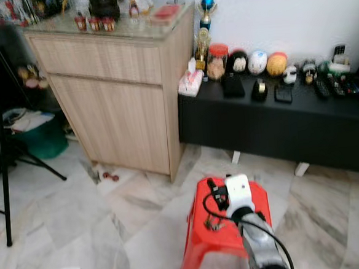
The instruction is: Hang keys on a hook
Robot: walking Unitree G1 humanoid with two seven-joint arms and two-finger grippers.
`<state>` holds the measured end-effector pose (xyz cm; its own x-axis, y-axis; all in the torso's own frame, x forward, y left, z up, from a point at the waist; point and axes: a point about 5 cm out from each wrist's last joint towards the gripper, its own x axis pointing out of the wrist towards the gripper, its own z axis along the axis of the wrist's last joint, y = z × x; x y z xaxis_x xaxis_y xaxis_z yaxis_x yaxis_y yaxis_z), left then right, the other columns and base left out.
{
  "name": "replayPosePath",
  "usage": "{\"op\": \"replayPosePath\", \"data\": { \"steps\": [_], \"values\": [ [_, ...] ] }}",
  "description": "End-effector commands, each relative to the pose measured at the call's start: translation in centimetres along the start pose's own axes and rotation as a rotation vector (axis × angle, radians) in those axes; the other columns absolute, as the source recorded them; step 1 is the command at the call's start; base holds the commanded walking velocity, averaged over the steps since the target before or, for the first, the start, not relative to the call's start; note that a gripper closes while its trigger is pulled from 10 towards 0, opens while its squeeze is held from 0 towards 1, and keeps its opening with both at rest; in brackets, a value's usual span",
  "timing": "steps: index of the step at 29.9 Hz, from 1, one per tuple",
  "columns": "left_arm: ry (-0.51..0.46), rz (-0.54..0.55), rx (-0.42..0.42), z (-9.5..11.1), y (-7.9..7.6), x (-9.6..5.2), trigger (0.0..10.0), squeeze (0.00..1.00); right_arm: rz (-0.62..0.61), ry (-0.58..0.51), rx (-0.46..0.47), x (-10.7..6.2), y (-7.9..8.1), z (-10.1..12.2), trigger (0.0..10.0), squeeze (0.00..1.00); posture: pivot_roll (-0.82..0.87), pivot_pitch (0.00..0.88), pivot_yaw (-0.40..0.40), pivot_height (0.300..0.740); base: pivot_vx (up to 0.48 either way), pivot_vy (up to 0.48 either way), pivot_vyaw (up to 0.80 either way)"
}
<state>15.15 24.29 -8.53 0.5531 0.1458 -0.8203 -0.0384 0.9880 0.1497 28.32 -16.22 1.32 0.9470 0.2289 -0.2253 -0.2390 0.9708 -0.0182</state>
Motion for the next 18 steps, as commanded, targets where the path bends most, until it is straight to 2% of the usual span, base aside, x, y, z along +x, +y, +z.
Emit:
{"op": "replayPosePath", "data": {
  "steps": [1, 18],
  "values": [
    [0.014, 0.001, 0.006, -0.38, 0.07, -0.08, 10.0, 0.00, -0.004, 0.028, 0.003, 0.20, -0.23, -0.09, 10.0, 0.00, 0.02, 0.000, -0.058, 0.637, 0.000, 0.000, 0.00],
    [0.015, -0.012, 0.000, -0.58, 0.01, -0.14, 10.0, 0.00, 0.015, 0.110, -0.010, 0.48, 0.04, -0.76, 10.0, 0.00, 0.02, 0.000, -0.063, 0.637, 0.000, 0.000, 0.00]
  ]
}}
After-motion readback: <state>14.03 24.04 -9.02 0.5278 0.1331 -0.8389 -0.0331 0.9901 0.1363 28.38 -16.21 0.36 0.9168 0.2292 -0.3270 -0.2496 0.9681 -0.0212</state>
